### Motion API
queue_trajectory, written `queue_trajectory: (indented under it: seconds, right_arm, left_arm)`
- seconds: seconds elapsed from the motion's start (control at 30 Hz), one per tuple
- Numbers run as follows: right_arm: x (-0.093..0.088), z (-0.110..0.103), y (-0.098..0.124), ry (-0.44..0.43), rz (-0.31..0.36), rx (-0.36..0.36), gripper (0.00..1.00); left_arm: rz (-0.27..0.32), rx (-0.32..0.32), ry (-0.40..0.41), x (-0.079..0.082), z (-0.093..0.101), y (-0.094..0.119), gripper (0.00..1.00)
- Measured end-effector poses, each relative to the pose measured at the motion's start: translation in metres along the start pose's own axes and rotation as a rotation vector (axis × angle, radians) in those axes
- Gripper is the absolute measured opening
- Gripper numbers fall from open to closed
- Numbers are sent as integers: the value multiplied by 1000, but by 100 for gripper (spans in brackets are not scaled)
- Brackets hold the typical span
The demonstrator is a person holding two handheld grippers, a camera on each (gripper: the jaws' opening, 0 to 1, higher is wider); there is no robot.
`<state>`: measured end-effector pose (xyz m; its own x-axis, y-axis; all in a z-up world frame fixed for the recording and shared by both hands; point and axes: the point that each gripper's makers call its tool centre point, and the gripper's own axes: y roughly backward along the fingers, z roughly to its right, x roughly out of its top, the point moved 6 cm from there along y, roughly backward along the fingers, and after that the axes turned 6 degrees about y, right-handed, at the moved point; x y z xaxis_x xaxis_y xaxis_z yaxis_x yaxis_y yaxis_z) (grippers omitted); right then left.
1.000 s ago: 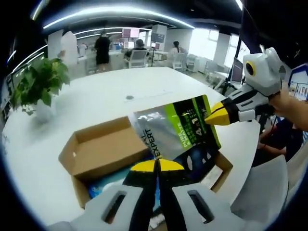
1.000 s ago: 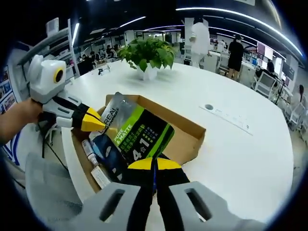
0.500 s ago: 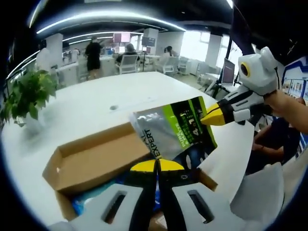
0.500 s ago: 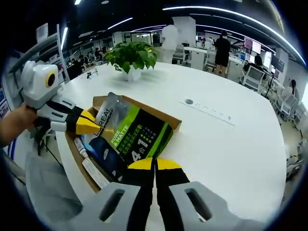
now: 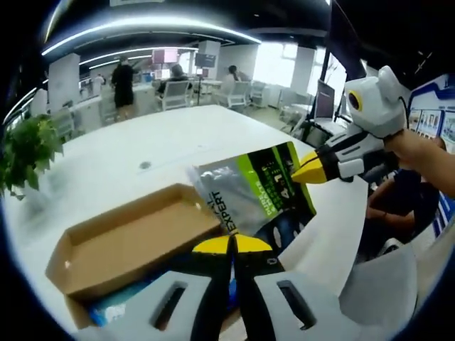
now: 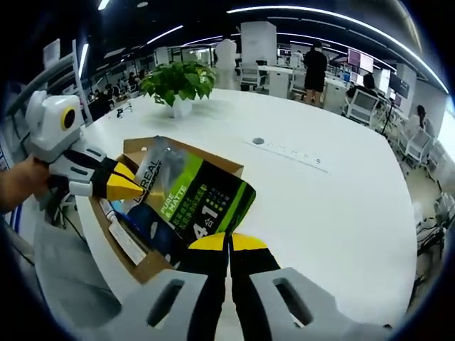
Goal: Operate the shoe box by opening the lid, removing the specified soft item, and placing it in the target area until the item is outside and the box remains undamaged.
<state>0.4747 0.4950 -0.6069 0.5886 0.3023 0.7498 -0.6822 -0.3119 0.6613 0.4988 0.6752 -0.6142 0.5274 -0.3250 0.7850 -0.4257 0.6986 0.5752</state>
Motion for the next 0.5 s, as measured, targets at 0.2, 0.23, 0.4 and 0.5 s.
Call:
queue_trajectory:
  seconds: [0.2, 0.23, 0.4, 0.5]
  right_arm:
    - [-9, 16, 4, -6, -19, -19, 0]
    - [-10, 19, 4, -6, -22, -22, 0]
    - [-16, 32, 7, -13, -36, -39, 0]
    - [-21, 38, 7, -18, -45, -45, 0]
  left_arm:
    - [-9, -17, -17, 2, 13, -17, 0]
    - [-10, -20, -18, 2, 15, -19, 0]
    - [-12, -29, -28, 7, 23, -32, 0]
    - [-18, -35, -28, 7, 27, -39, 0]
